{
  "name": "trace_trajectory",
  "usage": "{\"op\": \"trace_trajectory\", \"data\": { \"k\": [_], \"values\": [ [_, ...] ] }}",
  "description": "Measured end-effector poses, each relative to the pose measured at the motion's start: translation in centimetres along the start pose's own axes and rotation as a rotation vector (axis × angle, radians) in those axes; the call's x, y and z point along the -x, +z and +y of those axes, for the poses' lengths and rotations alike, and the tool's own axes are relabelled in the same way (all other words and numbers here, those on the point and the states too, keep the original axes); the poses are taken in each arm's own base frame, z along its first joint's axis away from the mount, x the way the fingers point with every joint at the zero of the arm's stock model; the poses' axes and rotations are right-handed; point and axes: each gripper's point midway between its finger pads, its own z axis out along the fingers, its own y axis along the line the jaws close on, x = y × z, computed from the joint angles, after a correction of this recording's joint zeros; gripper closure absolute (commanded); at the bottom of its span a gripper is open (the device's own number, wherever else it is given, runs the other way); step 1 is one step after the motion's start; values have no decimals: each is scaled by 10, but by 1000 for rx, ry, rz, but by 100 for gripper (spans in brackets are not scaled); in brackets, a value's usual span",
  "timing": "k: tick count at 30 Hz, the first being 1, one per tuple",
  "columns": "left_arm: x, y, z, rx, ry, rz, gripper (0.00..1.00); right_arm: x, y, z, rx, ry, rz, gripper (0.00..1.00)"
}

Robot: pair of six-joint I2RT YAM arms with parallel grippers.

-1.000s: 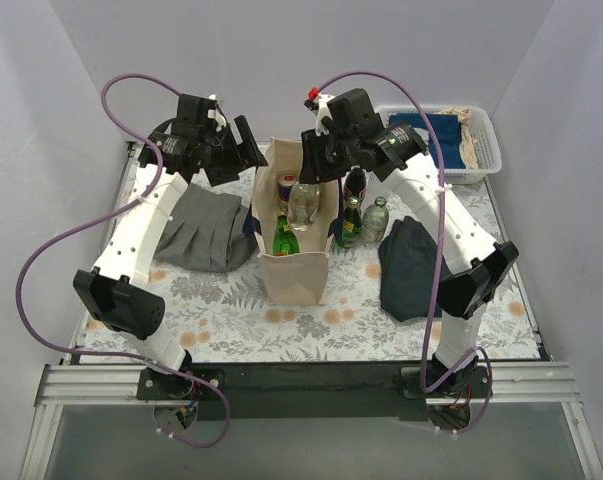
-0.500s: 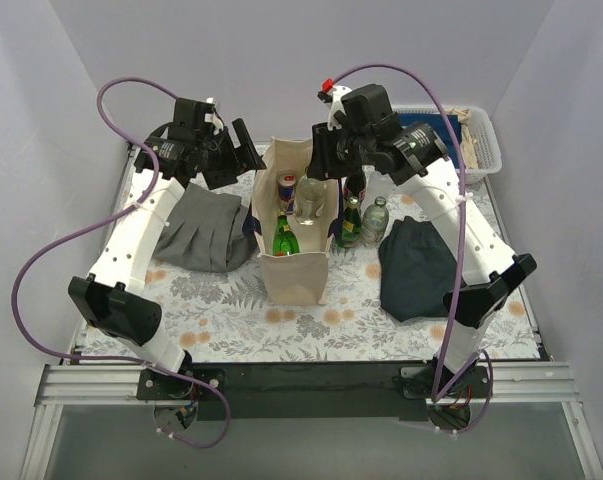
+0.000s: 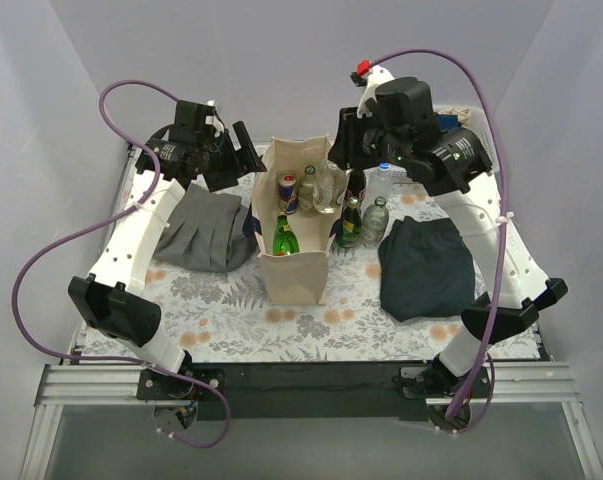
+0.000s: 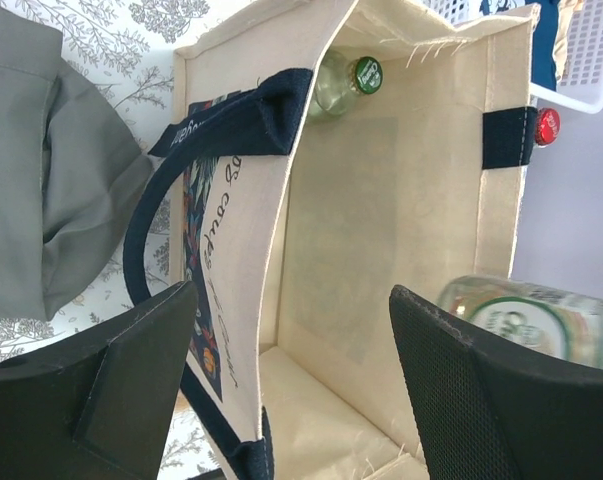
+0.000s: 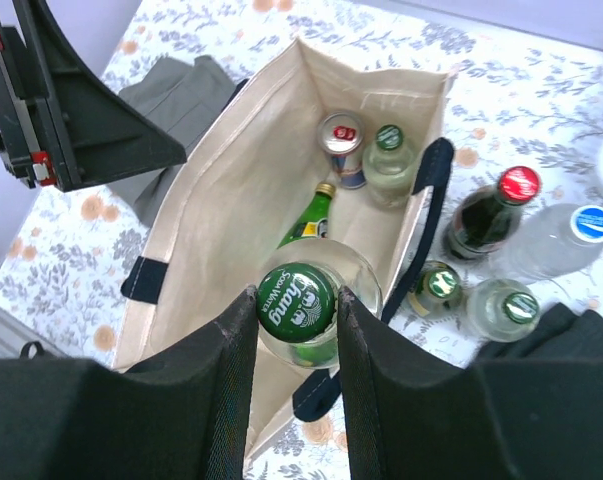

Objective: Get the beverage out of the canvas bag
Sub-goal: Take out the drink from the canvas bag, then place the drink at the center of the board.

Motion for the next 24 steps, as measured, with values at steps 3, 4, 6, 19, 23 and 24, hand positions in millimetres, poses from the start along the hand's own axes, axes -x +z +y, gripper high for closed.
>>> {"op": "trace_trajectory", "data": {
  "k": [3,4,6,19,23,24],
  "values": [
    [-2,1,1,-1,-3,3,24,7,-14,-7,-42,3,-40,99],
    [-2,1,1,-2,-4,4,24,9,-18,-9,-51,4,-50,99],
    [-2,0,0,-6,-5,3,24,13,-26,-14,-79,6,-75,99],
    [-2,1,-3,-22,-5,4,24,-1,-49,-49,-245,16,-99,99],
    [-3,1,-3,-21,-6,7,24,-23,-48,-60,-290,28,-58,99],
    [-3,1,-3,-21,-6,7,24,-30,-47,-63,-300,31,-43,99]
  ]
}}
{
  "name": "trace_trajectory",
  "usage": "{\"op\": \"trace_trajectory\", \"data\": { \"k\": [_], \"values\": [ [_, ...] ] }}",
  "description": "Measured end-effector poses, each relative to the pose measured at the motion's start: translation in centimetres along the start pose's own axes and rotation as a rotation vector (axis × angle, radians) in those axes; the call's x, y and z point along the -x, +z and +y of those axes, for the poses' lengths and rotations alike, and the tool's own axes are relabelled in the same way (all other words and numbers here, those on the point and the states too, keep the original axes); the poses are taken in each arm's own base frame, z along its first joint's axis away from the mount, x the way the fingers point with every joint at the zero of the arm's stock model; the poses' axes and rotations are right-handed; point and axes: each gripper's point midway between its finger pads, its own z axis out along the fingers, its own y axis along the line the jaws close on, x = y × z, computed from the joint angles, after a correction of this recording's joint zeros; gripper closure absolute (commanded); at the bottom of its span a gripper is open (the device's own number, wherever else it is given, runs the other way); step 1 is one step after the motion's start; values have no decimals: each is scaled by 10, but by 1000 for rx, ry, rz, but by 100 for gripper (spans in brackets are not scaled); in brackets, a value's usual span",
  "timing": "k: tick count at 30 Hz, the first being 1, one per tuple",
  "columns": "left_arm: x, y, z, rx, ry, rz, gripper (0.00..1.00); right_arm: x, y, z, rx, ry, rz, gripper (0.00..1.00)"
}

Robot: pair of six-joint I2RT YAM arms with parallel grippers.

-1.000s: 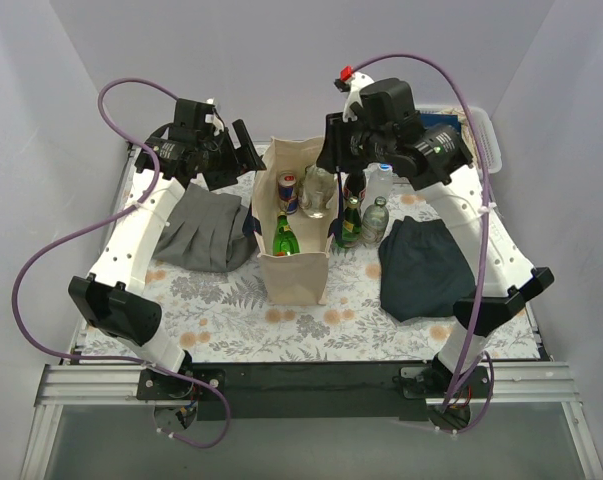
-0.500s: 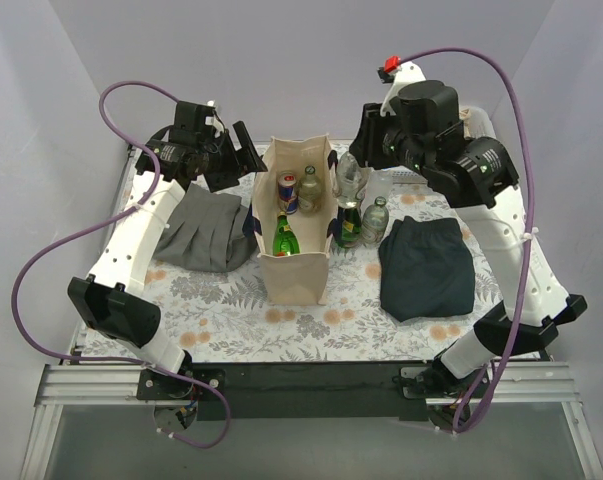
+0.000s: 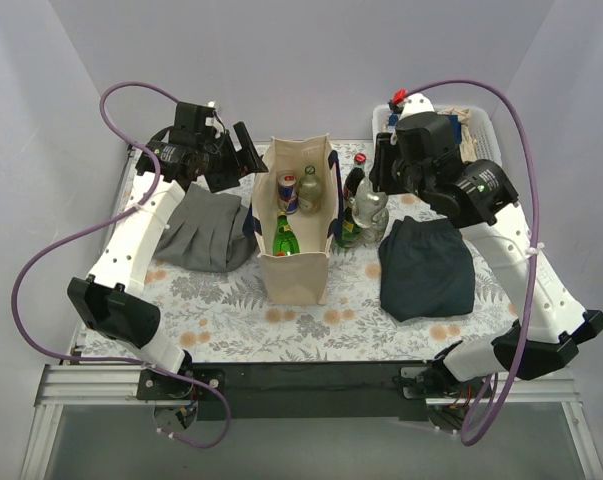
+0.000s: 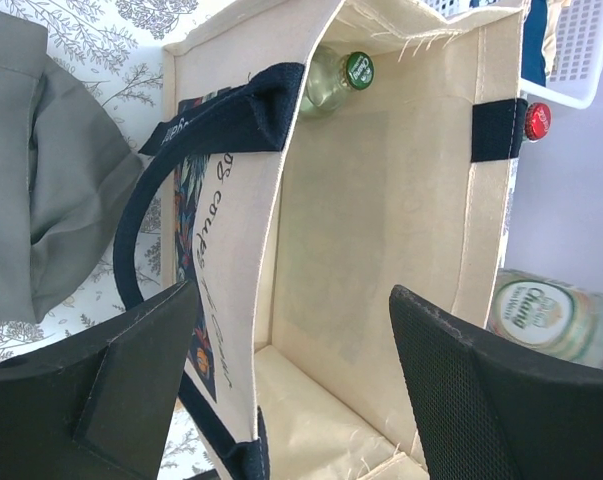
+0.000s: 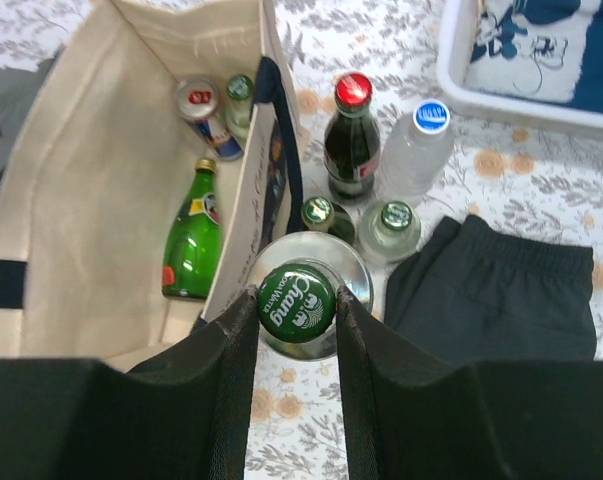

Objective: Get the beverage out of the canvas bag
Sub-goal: Place the drink at the center of the board.

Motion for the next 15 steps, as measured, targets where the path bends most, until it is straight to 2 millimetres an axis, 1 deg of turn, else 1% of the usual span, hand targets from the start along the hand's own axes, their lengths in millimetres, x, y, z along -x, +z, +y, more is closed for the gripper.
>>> {"op": "trace_trajectory", "data": {
  "k": [6,15],
  "values": [
    [-4,0,2,0,-4,4,24,-36,12,-11,-51,-1,83,99],
    [-2,-2,0,-8,-5,-4,24,-69,23,-24,-105,10,129,99]
  ]
}}
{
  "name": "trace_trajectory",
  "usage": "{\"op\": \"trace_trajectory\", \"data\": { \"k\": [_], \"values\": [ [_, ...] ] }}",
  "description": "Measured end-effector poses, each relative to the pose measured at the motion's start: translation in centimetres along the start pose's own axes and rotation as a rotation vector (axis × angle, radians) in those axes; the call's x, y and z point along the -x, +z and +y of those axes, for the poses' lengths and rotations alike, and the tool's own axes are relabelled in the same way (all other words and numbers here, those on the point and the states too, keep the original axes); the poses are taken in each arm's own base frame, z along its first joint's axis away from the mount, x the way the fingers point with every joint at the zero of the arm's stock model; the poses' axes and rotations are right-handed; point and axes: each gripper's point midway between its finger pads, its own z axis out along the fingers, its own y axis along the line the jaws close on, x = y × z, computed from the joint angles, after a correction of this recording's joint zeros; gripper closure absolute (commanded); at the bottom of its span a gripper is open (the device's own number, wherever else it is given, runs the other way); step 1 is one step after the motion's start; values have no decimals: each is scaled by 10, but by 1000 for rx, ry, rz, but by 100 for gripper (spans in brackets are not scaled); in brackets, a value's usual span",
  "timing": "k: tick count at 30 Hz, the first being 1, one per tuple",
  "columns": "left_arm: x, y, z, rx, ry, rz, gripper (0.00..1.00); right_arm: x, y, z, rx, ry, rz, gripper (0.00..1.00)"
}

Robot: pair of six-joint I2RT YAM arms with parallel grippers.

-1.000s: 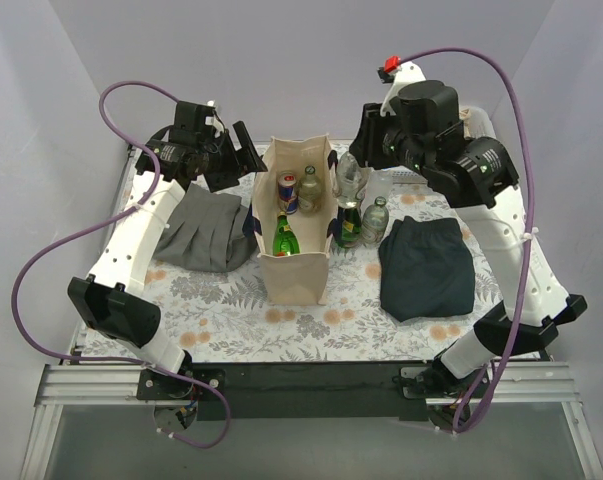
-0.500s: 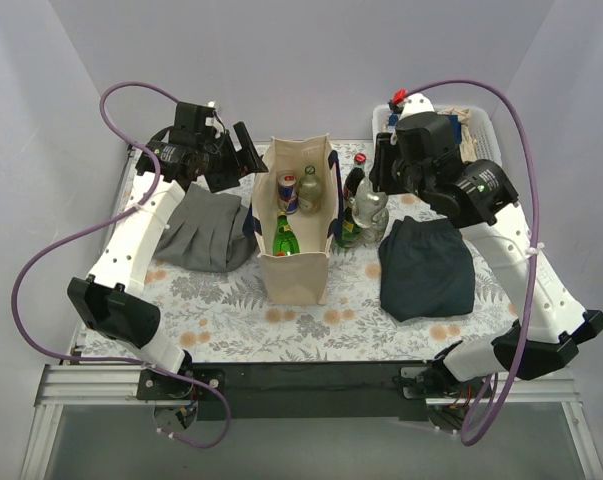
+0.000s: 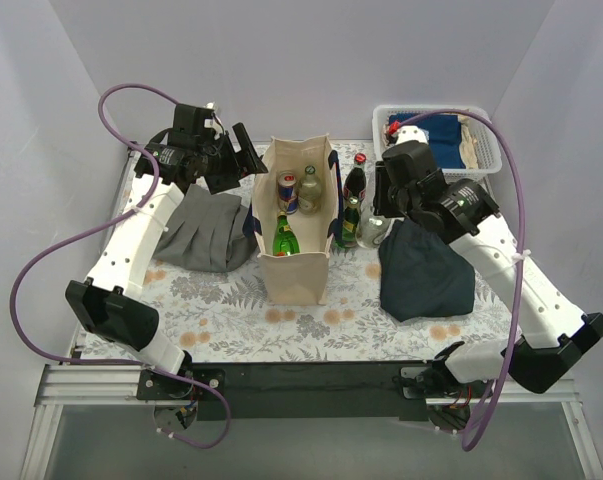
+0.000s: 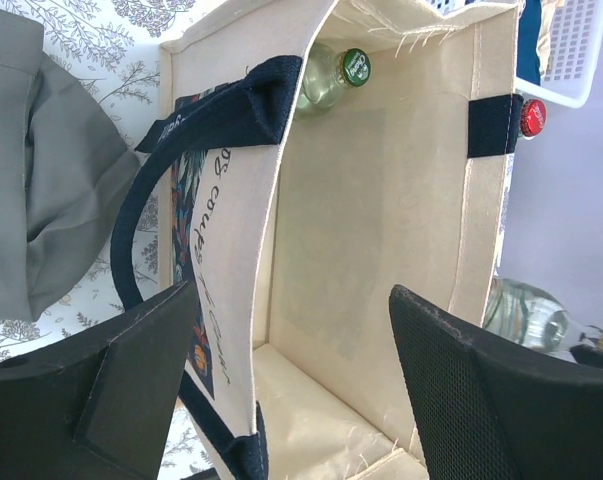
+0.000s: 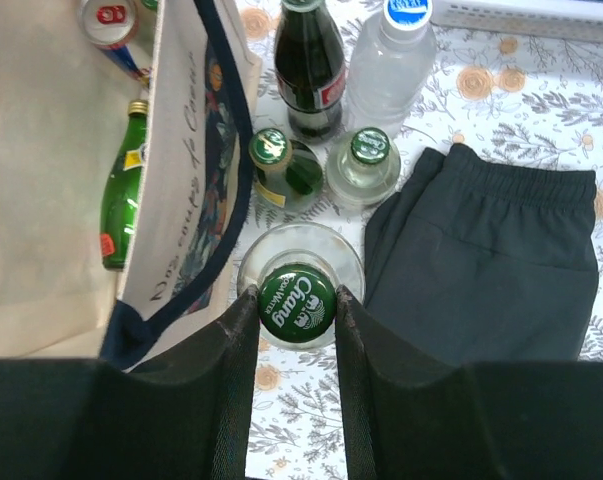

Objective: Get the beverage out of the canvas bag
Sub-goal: Place the drink at the center of the board.

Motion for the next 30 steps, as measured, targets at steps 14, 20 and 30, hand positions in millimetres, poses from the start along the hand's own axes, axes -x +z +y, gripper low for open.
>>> {"op": "trace_trajectory", "data": {
  "k": [14,20,30],
  "values": [
    [0,0,0,-2,0,-2,24,-58,38,-24,-108,22,40,99],
    [0,1,0,0,0,0,25,-73,52,-33,-146,26,10,99],
    [-1,0,2,5,0,-2,24,-66,72,-34,-160,37,-94,99]
  ]
}}
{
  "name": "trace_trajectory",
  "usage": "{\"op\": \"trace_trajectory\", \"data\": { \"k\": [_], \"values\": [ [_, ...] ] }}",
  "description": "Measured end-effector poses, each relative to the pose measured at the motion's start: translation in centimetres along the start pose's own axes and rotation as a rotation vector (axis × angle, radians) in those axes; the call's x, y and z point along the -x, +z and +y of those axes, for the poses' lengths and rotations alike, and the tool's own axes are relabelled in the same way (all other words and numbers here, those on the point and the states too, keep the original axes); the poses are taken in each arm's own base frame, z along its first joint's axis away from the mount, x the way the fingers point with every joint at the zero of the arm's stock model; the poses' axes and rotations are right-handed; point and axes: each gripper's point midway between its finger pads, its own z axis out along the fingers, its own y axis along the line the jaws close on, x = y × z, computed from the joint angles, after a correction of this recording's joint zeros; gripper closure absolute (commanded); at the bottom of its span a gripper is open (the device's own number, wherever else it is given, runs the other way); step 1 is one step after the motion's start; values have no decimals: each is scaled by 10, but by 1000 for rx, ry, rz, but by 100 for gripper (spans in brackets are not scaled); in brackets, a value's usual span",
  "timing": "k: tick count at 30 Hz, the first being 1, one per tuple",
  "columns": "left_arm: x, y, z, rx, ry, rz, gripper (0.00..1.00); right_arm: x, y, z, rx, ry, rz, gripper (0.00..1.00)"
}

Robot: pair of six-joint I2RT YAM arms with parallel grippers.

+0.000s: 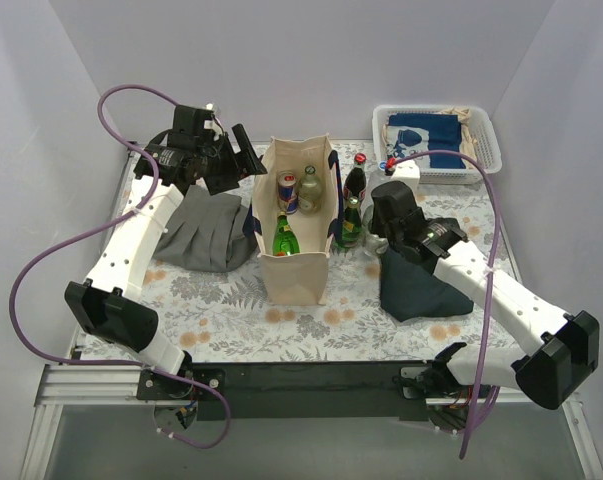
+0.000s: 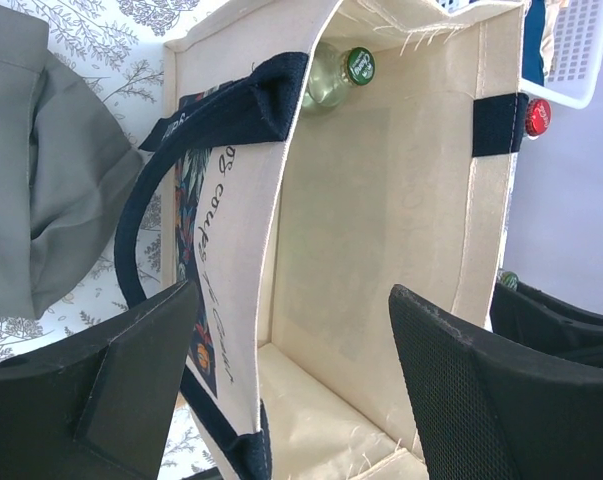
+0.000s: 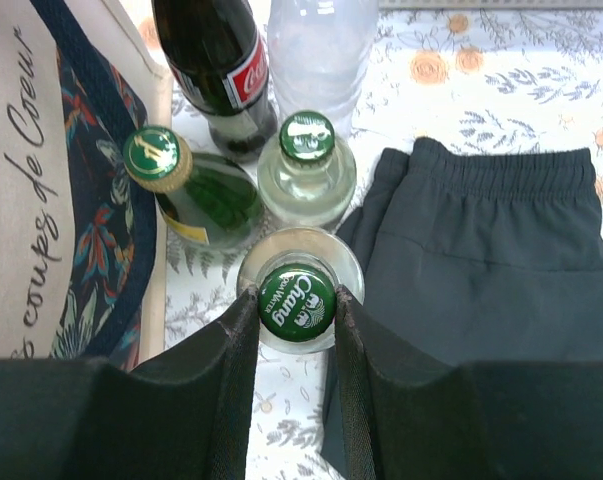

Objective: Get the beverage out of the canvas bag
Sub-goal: Place the drink at the center of the board.

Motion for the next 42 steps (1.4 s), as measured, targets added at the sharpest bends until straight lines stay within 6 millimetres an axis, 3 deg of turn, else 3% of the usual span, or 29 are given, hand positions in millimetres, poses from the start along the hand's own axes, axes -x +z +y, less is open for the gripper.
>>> {"op": "trace_trajectory", "data": {
  "k": [6,14,31,33,37,39,42],
  "values": [
    [0,0,0,3,1,-3,24,0,10,3,-5,2,-27,99],
    [1,0,2,9,4,-6,24,-20,26,4,-15,-18,-3,99],
    [2,0,3,18,8,-14,24,-30,41,12,-11,-20,11,99],
    [2,0,3,18,8,-14,24,-30,41,13,-4,-18,12,84],
    [2,0,3,18,8,-14,24,-31,41,14,3,-8,18,71],
    [2,0,3,18,8,-14,24,-32,40,15,6,0,24,59],
    [2,0,3,18,8,-14,24,-33,39,16,8,9,32,51]
  ]
}}
